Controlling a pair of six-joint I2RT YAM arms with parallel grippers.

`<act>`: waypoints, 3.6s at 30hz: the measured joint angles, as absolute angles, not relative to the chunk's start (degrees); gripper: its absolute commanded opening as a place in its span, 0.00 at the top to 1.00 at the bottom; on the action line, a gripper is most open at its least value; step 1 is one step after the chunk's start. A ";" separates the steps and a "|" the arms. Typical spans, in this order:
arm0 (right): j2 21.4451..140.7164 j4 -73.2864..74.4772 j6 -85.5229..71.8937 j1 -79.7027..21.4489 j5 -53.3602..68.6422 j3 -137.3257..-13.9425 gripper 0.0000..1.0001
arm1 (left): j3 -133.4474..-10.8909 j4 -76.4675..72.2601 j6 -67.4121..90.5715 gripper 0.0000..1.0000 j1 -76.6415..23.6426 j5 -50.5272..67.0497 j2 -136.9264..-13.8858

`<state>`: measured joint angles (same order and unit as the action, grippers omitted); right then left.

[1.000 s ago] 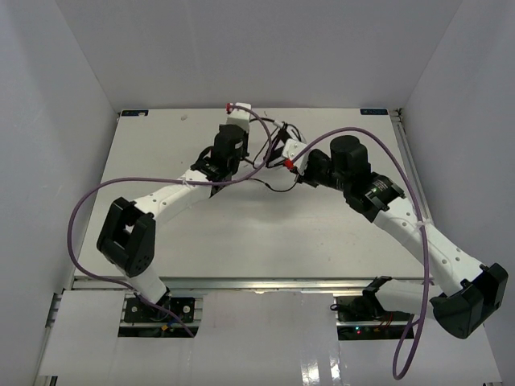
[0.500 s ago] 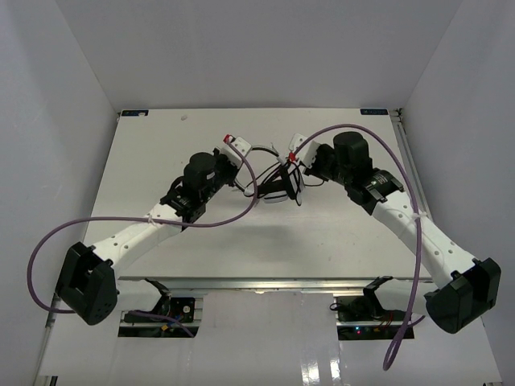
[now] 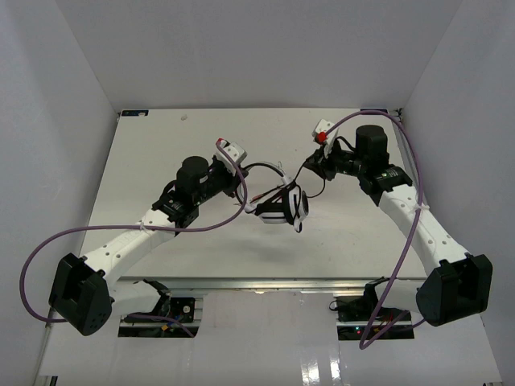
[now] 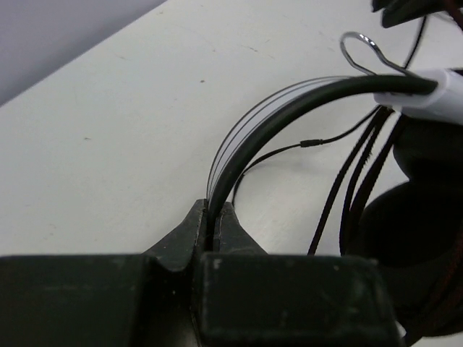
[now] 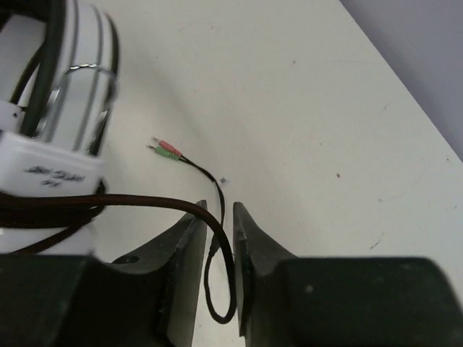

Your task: Wrap the headphones

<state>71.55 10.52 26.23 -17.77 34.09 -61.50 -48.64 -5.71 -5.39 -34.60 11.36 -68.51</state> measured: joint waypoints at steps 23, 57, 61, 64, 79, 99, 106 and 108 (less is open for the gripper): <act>91.46 -58.56 -27.72 -16.30 63.54 -45.14 0.24 | -63.60 -8.59 25.01 1.00 -35.18 19.35 -69.42; 81.44 -40.14 -10.49 -24.46 49.23 -44.33 0.92 | -74.58 -7.65 37.13 1.00 -35.73 -31.64 -75.01; 76.46 -22.33 4.56 -32.15 40.57 -49.64 0.92 | -78.08 -7.12 31.03 1.00 -35.51 -38.34 -81.82; 74.20 -8.88 15.55 -37.02 33.36 -55.98 0.92 | -79.13 -7.19 24.55 1.00 -35.42 -39.35 -88.56; 70.39 15.26 53.38 -41.54 -4.06 -62.73 0.89 | -59.71 1.65 8.15 1.00 -36.12 -5.34 -88.32; 74.35 13.43 52.81 -27.74 17.28 -57.53 0.40 | -57.85 10.26 4.01 1.00 -33.52 19.46 -90.60; 79.58 15.49 51.04 -25.66 20.70 -56.34 0.32 | -61.30 13.53 5.37 1.00 -31.79 18.48 -98.93; 80.90 16.08 50.27 -24.90 21.31 -56.34 0.31 | -62.62 14.20 5.52 1.00 -31.26 18.43 -100.04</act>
